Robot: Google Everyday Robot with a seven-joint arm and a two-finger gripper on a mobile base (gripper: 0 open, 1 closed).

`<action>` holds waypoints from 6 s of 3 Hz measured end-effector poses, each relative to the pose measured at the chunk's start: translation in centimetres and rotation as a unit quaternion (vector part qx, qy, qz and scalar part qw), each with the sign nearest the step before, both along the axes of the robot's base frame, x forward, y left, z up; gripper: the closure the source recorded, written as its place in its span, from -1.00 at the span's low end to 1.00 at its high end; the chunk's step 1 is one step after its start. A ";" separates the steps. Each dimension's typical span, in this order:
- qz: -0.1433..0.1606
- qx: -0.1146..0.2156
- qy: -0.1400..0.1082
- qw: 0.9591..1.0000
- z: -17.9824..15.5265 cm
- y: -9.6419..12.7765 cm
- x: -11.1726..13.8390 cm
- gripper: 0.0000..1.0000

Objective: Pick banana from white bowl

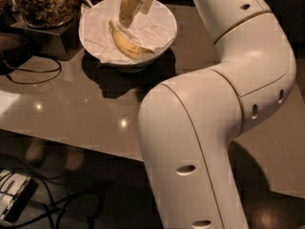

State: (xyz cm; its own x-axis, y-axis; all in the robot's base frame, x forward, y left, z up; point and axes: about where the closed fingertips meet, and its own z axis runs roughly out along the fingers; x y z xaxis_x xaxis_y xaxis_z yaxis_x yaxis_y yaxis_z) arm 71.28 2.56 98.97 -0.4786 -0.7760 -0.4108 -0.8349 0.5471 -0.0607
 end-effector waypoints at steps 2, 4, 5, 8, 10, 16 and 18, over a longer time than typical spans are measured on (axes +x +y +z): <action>-0.012 -0.023 0.021 0.999 -3.1 0.5 1.4 -0.24; -0.021 -0.043 0.043 0.998 -6.1 0.8 2.4 0.11; -0.024 -0.049 0.051 0.997 -7.2 0.8 2.7 -0.08; -0.026 -0.064 0.069 0.995 -9.5 0.6 3.3 -0.28; -0.029 -0.074 0.082 0.994 -11.2 0.5 3.6 -0.26; -0.019 -0.077 0.076 0.994 -12.8 0.8 4.7 1.00; -0.019 -0.055 0.037 0.998 -8.8 0.1 4.4 1.00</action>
Offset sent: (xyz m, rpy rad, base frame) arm -0.0096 -0.0258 -0.0346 -0.1897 0.2621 -0.0060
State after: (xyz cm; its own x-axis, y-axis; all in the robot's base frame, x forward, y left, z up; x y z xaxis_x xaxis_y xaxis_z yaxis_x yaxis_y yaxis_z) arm 75.70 2.65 90.15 -0.5347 -0.7953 -0.2856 -0.8180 0.5719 -0.0611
